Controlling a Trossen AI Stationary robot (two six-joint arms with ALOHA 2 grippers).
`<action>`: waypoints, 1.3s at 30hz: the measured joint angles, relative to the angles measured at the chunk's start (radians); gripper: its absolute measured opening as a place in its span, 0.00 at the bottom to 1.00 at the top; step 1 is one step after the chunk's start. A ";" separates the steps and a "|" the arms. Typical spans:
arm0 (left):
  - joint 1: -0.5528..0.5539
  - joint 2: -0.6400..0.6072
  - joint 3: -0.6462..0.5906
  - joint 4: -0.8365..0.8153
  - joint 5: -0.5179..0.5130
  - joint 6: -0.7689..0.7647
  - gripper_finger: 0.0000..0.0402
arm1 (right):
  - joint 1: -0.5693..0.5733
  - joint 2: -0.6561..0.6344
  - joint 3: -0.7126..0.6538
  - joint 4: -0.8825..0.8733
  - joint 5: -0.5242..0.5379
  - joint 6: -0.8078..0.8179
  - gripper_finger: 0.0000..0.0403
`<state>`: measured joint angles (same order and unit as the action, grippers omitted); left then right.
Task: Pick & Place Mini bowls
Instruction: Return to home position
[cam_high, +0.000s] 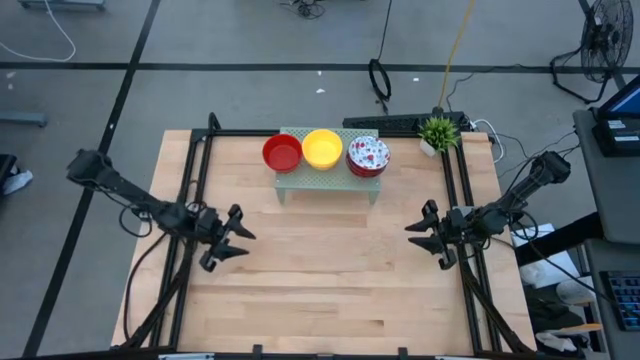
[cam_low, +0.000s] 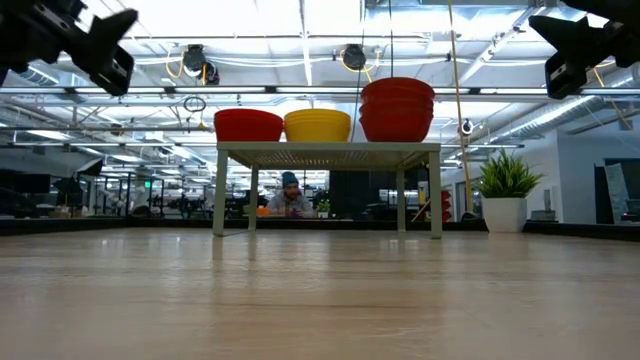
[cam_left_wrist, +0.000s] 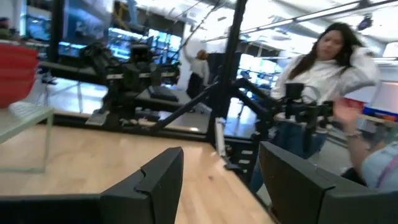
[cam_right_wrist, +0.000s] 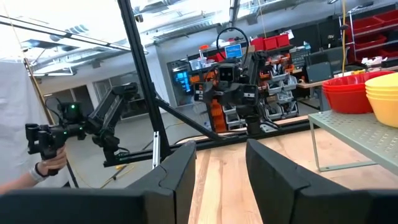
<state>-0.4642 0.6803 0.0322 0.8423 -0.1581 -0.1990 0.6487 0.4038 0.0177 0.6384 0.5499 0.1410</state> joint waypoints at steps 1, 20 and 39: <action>0.012 0.012 0.000 0.006 -0.004 0.000 0.53 | 0.000 0.000 0.000 0.000 0.000 0.000 0.33; 0.105 0.033 0.001 -0.062 -0.026 0.063 0.53 | 0.000 0.000 0.000 0.000 -0.001 0.000 0.33; 0.105 0.033 0.001 -0.062 -0.026 0.065 0.53 | 0.000 0.000 0.000 0.000 -0.001 0.000 0.33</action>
<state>-0.3592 0.7136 0.0334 0.7807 -0.1844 -0.1344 0.6487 0.4038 0.0174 0.6384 0.5491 0.1413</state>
